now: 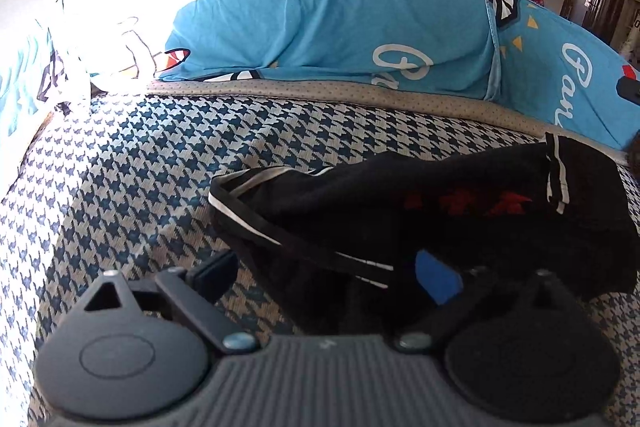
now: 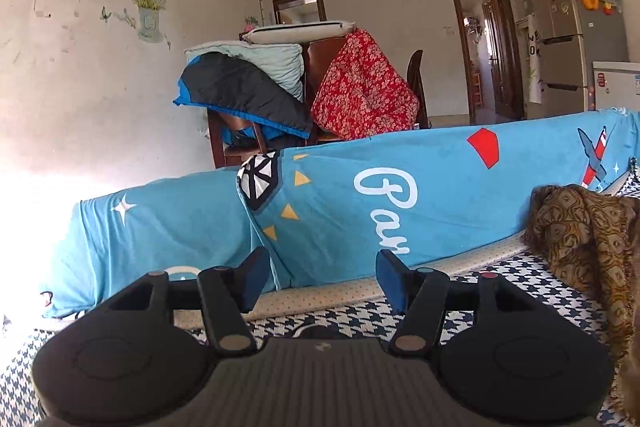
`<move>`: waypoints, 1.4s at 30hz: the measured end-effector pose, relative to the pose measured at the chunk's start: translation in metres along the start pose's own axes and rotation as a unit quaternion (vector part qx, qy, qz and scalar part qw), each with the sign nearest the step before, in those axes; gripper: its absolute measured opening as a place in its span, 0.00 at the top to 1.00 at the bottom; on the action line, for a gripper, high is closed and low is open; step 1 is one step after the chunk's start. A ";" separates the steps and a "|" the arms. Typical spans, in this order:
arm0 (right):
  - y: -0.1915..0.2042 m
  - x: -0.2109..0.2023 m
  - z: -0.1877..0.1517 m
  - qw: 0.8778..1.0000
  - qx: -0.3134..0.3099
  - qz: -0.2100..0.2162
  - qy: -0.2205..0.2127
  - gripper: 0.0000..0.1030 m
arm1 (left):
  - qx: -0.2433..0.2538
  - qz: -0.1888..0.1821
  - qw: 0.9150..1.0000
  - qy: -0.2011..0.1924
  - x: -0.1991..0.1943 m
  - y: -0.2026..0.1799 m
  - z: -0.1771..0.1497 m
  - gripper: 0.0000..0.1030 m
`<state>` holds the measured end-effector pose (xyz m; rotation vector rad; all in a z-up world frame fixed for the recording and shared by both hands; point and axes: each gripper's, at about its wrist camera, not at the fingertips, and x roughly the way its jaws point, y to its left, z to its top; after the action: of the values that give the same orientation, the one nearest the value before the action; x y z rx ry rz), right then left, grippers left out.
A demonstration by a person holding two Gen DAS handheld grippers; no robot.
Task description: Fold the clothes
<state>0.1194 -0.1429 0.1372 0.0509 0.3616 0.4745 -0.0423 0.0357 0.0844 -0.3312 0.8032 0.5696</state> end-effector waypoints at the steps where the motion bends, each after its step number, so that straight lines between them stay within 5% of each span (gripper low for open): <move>1: -0.004 -0.002 -0.001 1.000 -0.005 0.006 0.008 0.41 | 0.002 -0.001 1.000 0.000 0.000 -0.001 0.000 0.06; 5: -0.022 -0.010 -0.007 0.998 -0.023 0.035 0.047 0.24 | 0.015 -0.005 1.000 -0.001 -0.002 -0.006 -0.002 0.06; 13: -0.047 -0.018 -0.030 0.986 -0.064 0.093 0.122 0.22 | 0.031 -0.013 0.999 0.004 0.000 -0.013 -0.006 0.05; 22: -0.025 -0.024 -0.060 0.956 -0.178 0.157 0.171 0.14 | 0.043 -0.020 0.999 0.017 0.007 -0.020 -0.009 0.05; 27: -0.013 -0.008 -0.076 0.956 -0.209 0.118 0.169 0.20 | 0.045 -0.023 0.998 0.025 0.009 -0.022 -0.010 0.05; 31: -0.013 0.007 -0.073 0.965 -0.188 0.088 0.162 0.58 | 0.041 -0.026 0.998 0.032 0.010 -0.020 -0.010 0.05; 34: -0.014 0.014 -0.060 0.976 -0.145 0.077 0.142 0.74 | 0.038 -0.032 0.998 0.041 0.012 -0.020 -0.010 0.05; 39: -0.022 0.017 -0.030 0.998 0.017 0.031 0.052 0.75 | 0.037 -0.032 0.998 0.046 0.013 -0.019 -0.010 0.05; 41: -0.021 0.024 -0.026 0.997 0.044 -0.006 0.056 0.65 | 0.038 -0.030 0.998 0.047 0.013 -0.019 -0.010 0.05; 42: -0.019 0.029 -0.025 0.996 0.046 -0.026 0.068 0.50 | 0.038 -0.029 0.998 0.047 0.013 -0.019 -0.009 0.05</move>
<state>0.1433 -0.1473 0.1016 0.0990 0.5170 0.4113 -0.0295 0.0205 0.0699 -0.3118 0.9013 0.4704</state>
